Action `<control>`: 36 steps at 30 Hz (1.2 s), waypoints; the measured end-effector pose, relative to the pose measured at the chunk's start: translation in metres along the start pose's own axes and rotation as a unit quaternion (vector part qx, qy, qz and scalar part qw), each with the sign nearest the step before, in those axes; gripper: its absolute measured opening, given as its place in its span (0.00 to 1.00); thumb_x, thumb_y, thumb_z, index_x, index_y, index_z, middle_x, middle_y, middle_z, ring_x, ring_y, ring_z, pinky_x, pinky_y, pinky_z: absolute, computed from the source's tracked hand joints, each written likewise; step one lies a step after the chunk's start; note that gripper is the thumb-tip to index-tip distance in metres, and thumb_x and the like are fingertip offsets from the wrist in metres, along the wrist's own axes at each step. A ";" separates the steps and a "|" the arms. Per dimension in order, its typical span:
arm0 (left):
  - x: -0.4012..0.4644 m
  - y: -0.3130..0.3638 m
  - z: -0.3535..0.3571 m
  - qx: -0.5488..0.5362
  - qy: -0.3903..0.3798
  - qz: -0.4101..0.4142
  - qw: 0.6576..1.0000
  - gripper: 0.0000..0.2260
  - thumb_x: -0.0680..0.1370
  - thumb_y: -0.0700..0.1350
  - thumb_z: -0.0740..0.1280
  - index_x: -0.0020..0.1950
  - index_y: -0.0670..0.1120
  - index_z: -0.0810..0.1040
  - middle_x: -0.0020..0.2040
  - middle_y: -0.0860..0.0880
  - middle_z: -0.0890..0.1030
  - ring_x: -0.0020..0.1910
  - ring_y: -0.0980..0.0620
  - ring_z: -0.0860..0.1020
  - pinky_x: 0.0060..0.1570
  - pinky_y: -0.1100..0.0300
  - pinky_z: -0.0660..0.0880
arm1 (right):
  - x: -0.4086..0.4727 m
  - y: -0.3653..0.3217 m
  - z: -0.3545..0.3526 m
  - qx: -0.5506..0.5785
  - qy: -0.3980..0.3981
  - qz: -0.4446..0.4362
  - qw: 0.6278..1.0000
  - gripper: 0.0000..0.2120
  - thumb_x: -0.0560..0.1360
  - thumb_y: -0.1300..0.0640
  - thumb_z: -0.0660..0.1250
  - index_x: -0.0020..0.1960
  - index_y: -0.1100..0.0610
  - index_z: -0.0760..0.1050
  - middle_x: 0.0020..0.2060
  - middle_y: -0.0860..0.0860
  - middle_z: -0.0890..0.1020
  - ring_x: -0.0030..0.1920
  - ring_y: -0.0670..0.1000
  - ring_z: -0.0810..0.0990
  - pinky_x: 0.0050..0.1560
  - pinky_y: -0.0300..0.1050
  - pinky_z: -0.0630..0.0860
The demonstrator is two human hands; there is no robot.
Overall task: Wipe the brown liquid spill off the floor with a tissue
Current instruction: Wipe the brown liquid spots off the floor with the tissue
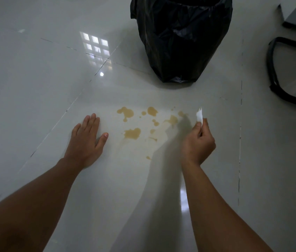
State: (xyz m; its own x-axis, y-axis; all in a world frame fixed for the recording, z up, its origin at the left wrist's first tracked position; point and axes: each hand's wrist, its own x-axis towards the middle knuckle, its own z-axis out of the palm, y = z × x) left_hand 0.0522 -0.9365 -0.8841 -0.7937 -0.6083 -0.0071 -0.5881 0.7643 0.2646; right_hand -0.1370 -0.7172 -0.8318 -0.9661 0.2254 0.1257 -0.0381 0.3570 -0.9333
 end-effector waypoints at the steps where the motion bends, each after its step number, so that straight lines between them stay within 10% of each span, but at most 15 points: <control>1: -0.001 0.001 0.002 -0.001 0.010 -0.004 1.000 0.32 0.78 0.60 0.46 0.78 0.44 0.55 0.79 0.46 0.55 0.78 0.50 0.50 0.75 0.49 0.49 | 0.004 0.001 0.004 -0.005 -0.016 -0.007 1.000 0.14 0.80 0.57 0.60 0.62 0.57 0.78 0.52 0.55 0.84 0.51 0.53 0.83 0.52 0.47 0.79; 9: -0.001 0.002 0.004 0.001 0.054 -0.002 0.999 0.30 0.78 0.58 0.49 0.76 0.44 0.62 0.77 0.46 0.61 0.77 0.51 0.58 0.73 0.49 0.54 | 0.007 0.015 0.034 -0.268 -0.291 -0.091 0.914 0.18 0.82 0.58 0.56 0.70 0.56 0.71 0.72 0.56 0.69 0.70 0.58 0.68 0.64 0.50 0.69; 21: 0.000 0.005 0.003 0.024 0.047 -0.009 0.999 0.33 0.77 0.63 0.50 0.76 0.44 0.60 0.78 0.46 0.60 0.77 0.52 0.55 0.74 0.49 0.53 | -0.080 0.026 0.040 -0.227 -0.349 -0.169 0.893 0.19 0.79 0.53 0.57 0.68 0.50 0.74 0.70 0.48 0.72 0.72 0.49 0.66 0.72 0.42 0.60; 29: 0.001 0.002 0.003 0.023 0.047 -0.009 0.999 0.33 0.77 0.63 0.51 0.76 0.44 0.60 0.78 0.47 0.61 0.77 0.52 0.56 0.74 0.50 0.53 | -0.035 -0.005 0.024 -0.008 -0.196 -0.016 0.980 0.13 0.78 0.58 0.64 0.60 0.55 0.81 0.47 0.39 0.83 0.46 0.33 0.79 0.51 0.25 0.72; 32: 0.001 0.002 0.003 0.021 0.047 -0.008 0.999 0.33 0.76 0.63 0.51 0.76 0.45 0.60 0.78 0.47 0.60 0.77 0.53 0.56 0.74 0.50 0.53 | -0.001 -0.010 0.023 -0.040 -0.121 -0.042 0.991 0.09 0.77 0.59 0.64 0.51 0.57 0.83 0.34 0.46 0.83 0.35 0.41 0.76 0.36 0.30 0.69; 36: 0.002 0.004 0.002 0.017 0.051 -0.011 0.999 0.33 0.76 0.63 0.52 0.75 0.44 0.62 0.77 0.47 0.62 0.77 0.53 0.57 0.73 0.50 0.54 | 0.038 -0.016 0.026 -0.055 -0.072 -0.058 0.994 0.13 0.77 0.58 0.62 0.58 0.56 0.81 0.46 0.53 0.86 0.43 0.48 0.82 0.45 0.41 0.77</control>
State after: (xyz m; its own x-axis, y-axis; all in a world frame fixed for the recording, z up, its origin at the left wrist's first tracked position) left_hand 0.0479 -0.9342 -0.8850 -0.7622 -0.6416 0.0860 -0.6108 0.7568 0.2325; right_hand -0.1797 -0.7384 -0.8207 -0.9835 0.0479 0.1743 -0.1315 0.4719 -0.8718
